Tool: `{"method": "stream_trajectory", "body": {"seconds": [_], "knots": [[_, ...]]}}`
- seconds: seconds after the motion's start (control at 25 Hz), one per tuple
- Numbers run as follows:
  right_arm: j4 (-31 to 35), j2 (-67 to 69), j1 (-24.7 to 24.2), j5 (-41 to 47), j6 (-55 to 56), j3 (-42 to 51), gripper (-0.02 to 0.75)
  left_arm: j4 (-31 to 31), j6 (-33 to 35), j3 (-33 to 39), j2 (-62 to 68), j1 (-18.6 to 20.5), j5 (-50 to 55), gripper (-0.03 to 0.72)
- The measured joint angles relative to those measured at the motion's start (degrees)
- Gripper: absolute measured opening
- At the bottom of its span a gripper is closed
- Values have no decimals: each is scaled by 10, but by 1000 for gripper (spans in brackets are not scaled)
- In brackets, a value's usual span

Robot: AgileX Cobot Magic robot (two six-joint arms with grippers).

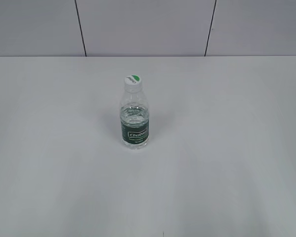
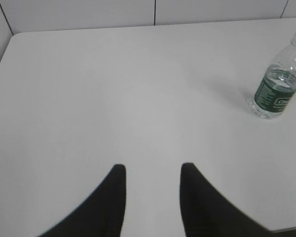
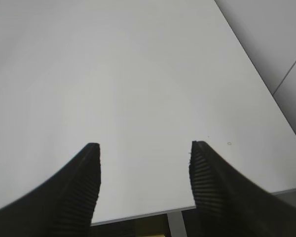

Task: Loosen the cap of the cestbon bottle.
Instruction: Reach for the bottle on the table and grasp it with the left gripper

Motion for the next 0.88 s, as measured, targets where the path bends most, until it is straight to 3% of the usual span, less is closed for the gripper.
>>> {"method": "stream_trajectory", "body": {"seconds": [0.24, 0.88], "knots": [[0, 0, 0, 0, 0, 0, 440, 61, 0, 0, 0, 0, -2, 239], [0, 0, 0, 0, 0, 0, 440, 68, 0, 0, 0, 0, -4, 239]]}}
